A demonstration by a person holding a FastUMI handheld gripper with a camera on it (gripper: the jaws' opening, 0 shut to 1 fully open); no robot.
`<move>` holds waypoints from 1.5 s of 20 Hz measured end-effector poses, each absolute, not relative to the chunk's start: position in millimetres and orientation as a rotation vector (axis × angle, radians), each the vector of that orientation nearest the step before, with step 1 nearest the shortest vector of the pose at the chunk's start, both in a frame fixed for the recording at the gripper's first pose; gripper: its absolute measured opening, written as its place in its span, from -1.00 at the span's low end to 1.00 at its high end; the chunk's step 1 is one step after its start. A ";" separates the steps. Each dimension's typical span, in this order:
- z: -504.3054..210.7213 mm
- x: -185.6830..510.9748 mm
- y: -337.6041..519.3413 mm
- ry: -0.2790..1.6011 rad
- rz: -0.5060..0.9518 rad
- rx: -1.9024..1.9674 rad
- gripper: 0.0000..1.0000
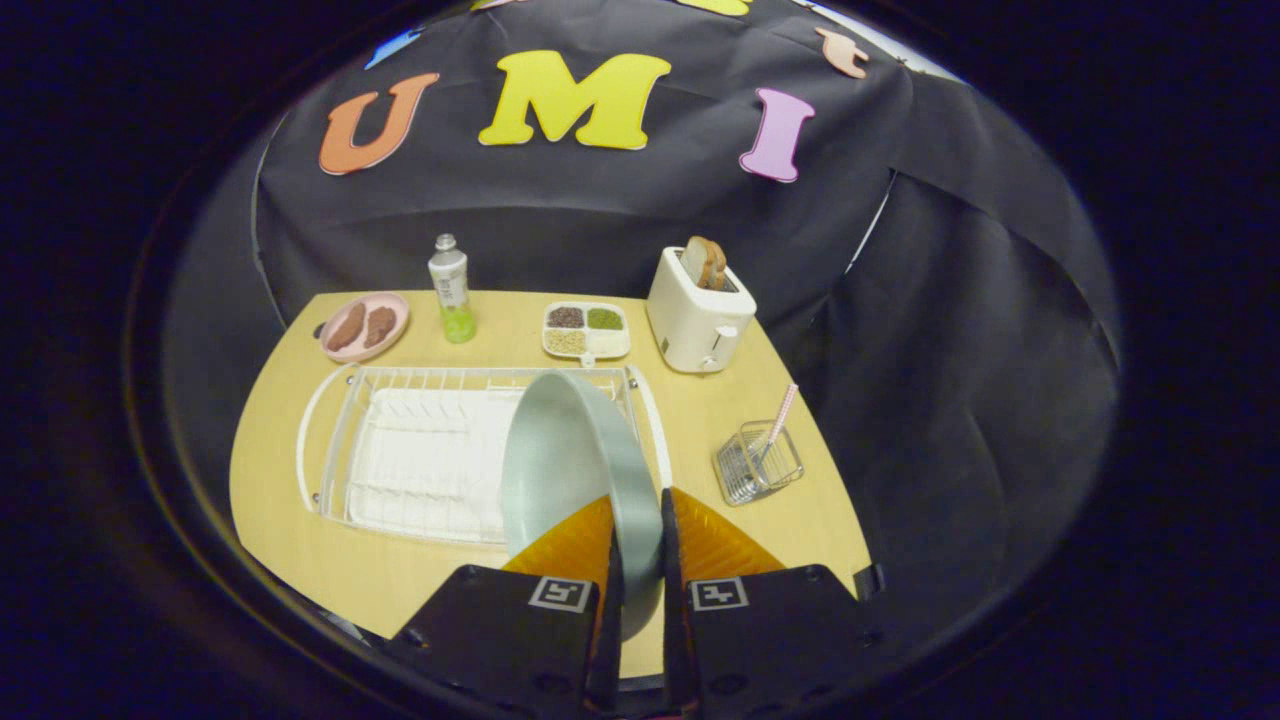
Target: Take the plate from the dish rack, then take the spoon from the basket and place it into the plate.
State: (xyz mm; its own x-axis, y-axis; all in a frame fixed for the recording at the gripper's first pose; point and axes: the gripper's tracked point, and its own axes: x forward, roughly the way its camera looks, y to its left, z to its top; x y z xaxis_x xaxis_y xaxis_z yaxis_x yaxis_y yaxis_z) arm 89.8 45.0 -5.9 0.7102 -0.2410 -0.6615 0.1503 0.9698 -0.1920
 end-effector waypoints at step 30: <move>-195.0 51.5 -15.4 0.514 0.107 0.136 -0.28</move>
